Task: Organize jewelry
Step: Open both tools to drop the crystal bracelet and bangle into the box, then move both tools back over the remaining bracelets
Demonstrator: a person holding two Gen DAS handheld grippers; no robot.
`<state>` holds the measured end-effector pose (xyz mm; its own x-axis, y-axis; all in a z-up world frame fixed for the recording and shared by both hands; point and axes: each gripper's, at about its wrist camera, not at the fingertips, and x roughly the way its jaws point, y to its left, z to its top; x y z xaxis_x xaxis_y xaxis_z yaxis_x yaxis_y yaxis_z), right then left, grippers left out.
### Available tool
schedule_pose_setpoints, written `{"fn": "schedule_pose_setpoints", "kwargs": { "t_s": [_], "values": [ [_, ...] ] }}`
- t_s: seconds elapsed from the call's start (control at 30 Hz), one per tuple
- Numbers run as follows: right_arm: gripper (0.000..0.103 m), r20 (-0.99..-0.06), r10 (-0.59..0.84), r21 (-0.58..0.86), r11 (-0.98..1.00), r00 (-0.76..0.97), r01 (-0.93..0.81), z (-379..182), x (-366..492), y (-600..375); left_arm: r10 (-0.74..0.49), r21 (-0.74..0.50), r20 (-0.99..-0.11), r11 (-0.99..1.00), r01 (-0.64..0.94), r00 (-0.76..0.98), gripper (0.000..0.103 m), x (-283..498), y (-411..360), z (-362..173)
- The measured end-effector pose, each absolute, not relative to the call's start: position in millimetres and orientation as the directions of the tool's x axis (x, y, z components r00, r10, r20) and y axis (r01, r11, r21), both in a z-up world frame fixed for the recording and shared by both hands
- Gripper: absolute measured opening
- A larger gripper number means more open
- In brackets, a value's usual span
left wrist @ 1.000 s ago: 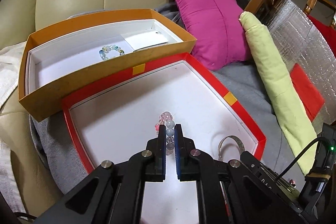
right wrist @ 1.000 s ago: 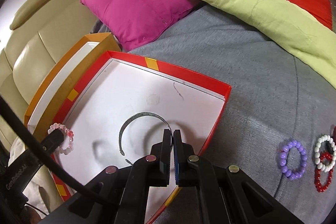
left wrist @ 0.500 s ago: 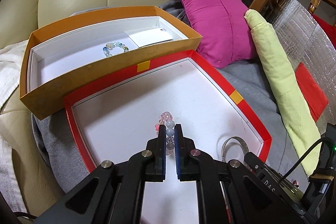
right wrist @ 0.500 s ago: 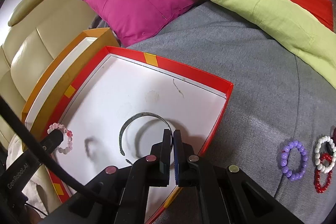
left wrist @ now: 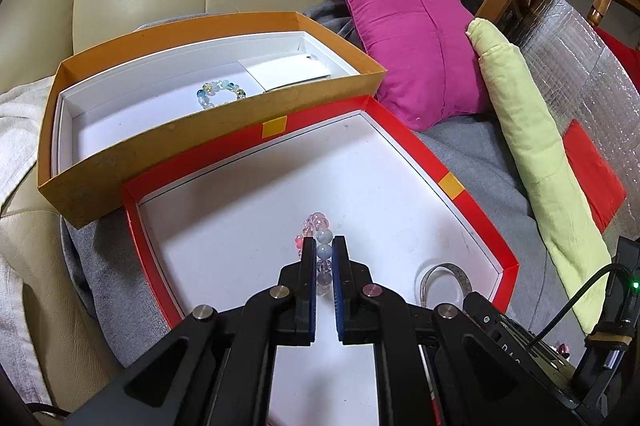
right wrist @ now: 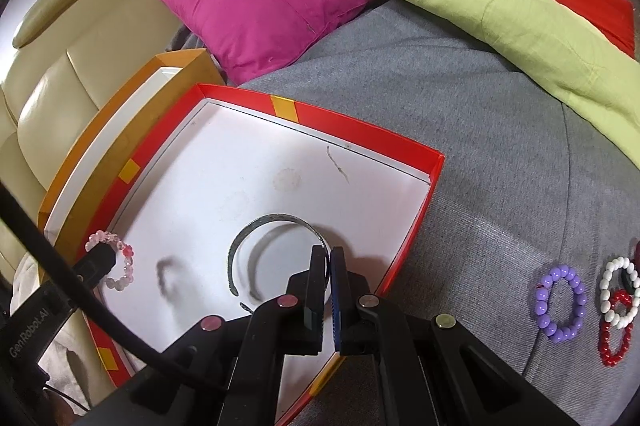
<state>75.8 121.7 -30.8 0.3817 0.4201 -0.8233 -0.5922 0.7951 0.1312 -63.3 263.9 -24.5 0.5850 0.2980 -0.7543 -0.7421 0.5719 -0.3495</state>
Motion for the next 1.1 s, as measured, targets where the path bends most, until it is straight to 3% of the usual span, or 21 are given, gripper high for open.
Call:
{"fn": "schedule_pose_setpoints", "kwargs": {
  "t_s": [0.3, 0.43, 0.5, 0.63, 0.7, 0.73, 0.77, 1.1],
  "values": [
    [0.004, -0.828, 0.421, 0.147, 0.799, 0.369, -0.583, -33.2, 81.5, 120.4, 0.304, -0.338, -0.768, 0.556, -0.759, 0.564, 0.010, -62.4, 264.7, -26.6],
    [0.004, -0.817, 0.440, 0.170, 0.801, 0.373, -0.573, -27.2, 82.6, 114.8, 0.382, -0.317, -0.725, 0.553, -0.770, 0.573, 0.045, -69.0, 259.8, -12.8],
    [0.005, -0.801, 0.446, 0.171, 0.809, 0.398, -0.563, -18.8, 81.9, 106.5, 0.433, -0.313, -0.687, 0.548, -0.776, 0.583, 0.054, -74.6, 255.9, -3.5],
    [0.016, -0.767, 0.471, 0.203, 0.822, 0.435, -0.531, 1.0, 79.7, 78.6, 0.470, -0.304, -0.645, 0.566, -0.766, 0.603, 0.058, -74.9, 245.5, 6.3],
    [0.038, -0.752, 0.477, 0.218, 0.831, 0.455, -0.511, 8.5, 76.6, 57.4, 0.465, -0.295, -0.641, 0.586, -0.755, 0.611, 0.058, -71.2, 239.5, 8.2],
    [0.057, -0.744, 0.479, 0.225, 0.836, 0.466, -0.501, 11.3, 74.2, 46.5, 0.465, -0.287, -0.636, 0.597, -0.749, 0.615, 0.058, -69.4, 235.5, 9.5],
    [0.067, -0.736, 0.481, 0.227, 0.838, 0.477, -0.496, 13.6, 71.3, 36.7, 0.466, -0.283, -0.631, 0.606, -0.744, 0.620, 0.058, -68.3, 232.2, 10.8],
    [0.068, -0.780, 0.329, 0.167, 0.929, 0.533, -0.329, -19.0, 40.4, -110.3, 0.326, -0.189, -0.620, 0.821, -0.539, 0.714, 0.066, -31.2, 146.0, 14.3]
  ]
}}
